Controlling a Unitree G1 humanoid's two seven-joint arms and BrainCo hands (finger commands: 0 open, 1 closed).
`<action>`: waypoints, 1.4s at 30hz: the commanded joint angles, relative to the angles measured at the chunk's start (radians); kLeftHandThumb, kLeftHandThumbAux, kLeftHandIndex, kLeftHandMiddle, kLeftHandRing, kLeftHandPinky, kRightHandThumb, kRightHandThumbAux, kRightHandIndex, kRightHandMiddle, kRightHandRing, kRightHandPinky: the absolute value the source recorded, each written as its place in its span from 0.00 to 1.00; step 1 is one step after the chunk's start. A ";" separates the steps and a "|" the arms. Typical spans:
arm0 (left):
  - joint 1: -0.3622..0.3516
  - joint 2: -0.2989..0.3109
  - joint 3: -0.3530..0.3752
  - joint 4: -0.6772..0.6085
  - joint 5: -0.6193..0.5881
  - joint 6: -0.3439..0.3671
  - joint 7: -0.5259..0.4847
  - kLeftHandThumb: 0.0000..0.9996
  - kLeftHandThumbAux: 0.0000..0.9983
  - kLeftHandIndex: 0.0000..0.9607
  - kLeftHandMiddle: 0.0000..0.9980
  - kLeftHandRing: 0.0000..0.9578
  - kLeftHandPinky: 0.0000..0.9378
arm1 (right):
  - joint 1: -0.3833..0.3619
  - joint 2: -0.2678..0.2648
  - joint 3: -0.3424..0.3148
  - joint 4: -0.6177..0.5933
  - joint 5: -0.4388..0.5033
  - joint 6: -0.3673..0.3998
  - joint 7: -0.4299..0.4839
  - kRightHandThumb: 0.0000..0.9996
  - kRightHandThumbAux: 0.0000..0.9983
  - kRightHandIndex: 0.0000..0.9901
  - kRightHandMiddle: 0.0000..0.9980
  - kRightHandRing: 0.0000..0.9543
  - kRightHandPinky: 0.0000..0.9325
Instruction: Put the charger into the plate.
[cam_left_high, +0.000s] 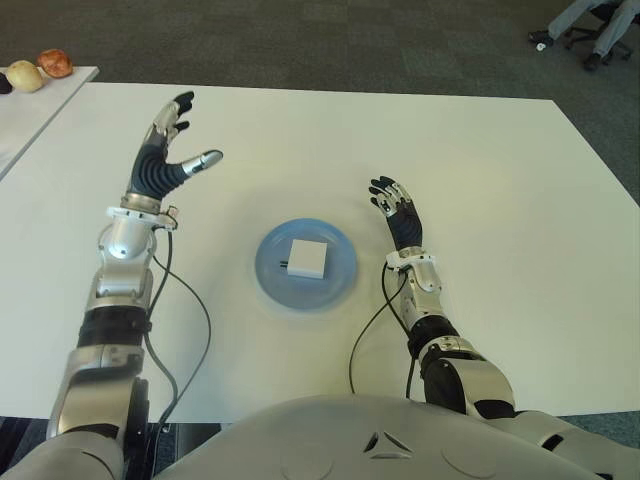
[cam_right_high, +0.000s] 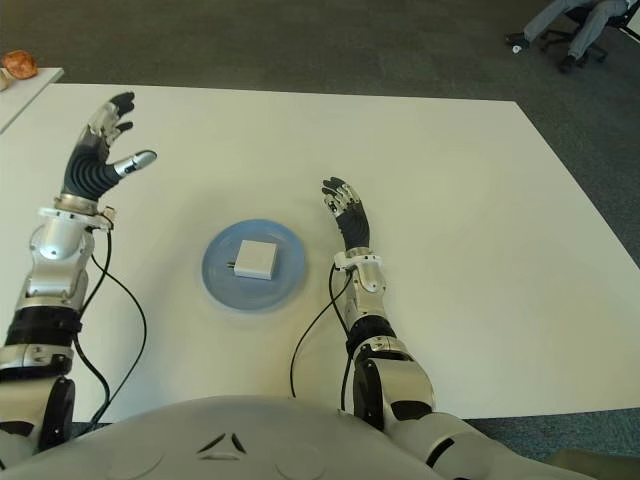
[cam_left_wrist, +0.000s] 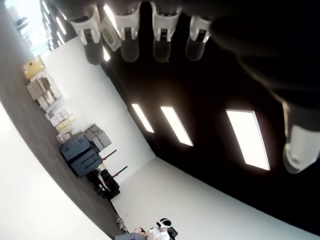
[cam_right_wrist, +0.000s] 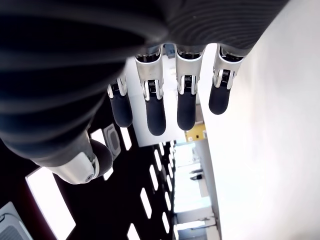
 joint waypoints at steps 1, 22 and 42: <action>0.091 -0.083 -0.020 -0.020 0.005 0.034 0.035 0.00 0.57 0.00 0.00 0.00 0.00 | 0.076 0.009 -0.003 0.040 0.006 0.057 -0.001 0.00 0.62 0.19 0.24 0.20 0.19; 0.223 -0.211 -0.019 0.116 -0.033 0.050 0.038 0.00 0.61 0.00 0.00 0.00 0.00 | 0.091 0.013 0.008 0.005 -0.006 0.072 -0.028 0.00 0.61 0.18 0.23 0.19 0.18; 0.314 -0.295 -0.040 0.038 0.004 0.132 0.099 0.00 0.61 0.00 0.00 0.00 0.01 | 0.116 0.006 0.009 -0.036 0.018 0.099 -0.006 0.00 0.63 0.15 0.17 0.14 0.16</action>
